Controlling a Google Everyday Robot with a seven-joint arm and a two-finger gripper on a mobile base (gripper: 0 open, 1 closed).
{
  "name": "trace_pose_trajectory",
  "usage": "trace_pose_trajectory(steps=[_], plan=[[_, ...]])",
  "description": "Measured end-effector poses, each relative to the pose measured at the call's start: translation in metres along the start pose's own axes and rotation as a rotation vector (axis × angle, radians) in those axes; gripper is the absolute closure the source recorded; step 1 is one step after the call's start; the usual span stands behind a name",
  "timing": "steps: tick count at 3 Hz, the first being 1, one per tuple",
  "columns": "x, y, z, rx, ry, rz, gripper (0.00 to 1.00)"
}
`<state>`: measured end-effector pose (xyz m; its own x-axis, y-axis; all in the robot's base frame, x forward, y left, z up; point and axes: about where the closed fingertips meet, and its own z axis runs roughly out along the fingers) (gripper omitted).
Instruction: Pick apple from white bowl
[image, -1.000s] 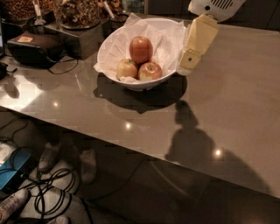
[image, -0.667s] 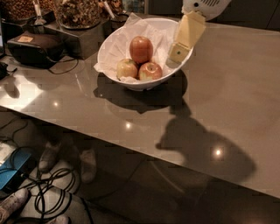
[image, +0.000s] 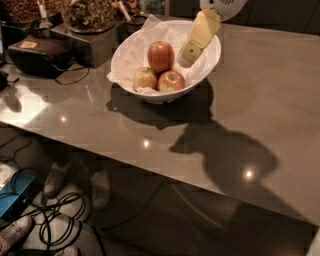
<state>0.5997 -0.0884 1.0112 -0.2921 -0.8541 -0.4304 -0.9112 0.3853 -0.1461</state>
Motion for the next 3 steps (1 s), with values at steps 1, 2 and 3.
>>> trace_pose_trajectory(steps=[1, 2, 3], plan=[[-0.006, -0.003, 0.002, 0.004, -0.032, 0.010, 0.00], [-0.026, -0.025, 0.036, -0.041, 0.008, 0.050, 0.00], [-0.032, -0.030, 0.037, -0.028, -0.009, 0.049, 0.00]])
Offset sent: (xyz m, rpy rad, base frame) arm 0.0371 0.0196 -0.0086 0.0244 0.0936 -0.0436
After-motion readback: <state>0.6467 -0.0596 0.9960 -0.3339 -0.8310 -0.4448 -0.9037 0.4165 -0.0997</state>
